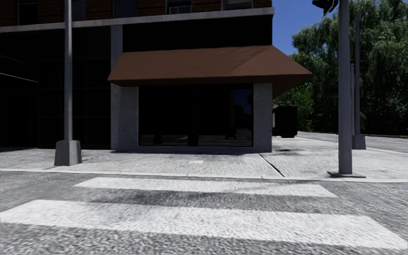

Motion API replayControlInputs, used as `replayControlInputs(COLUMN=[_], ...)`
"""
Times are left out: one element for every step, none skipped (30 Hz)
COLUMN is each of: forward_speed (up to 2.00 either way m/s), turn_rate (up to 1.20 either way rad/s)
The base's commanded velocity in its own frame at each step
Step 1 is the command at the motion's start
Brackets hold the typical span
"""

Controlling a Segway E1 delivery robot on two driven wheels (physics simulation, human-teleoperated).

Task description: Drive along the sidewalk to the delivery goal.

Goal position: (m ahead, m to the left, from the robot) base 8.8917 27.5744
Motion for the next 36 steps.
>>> replayControlInputs(forward_speed=[2.00,2.00,2.00,2.00,2.00,2.00,2.00,2.00,2.00,2.00,2.00,2.00,2.00,2.00,2.00,2.00,2.00,2.00,2.00,2.00,2.00,2.00,2.00,2.00,2.00,2.00,2.00,2.00,2.00,2.00,2.00,2.00,2.00,2.00,2.00,1.91], turn_rate=[0.00,0.00,0.00,0.00,0.00,0.00,0.00,0.00,0.00,0.00,0.00,0.00,0.00,0.00,0.00,0.00,0.00,0.00,0.00,0.00,0.00,0.00,0.00,0.00,0.00,0.00,0.05,0.11,0.11,0.15,0.18,0.24,0.33,0.33,0.38,0.39])
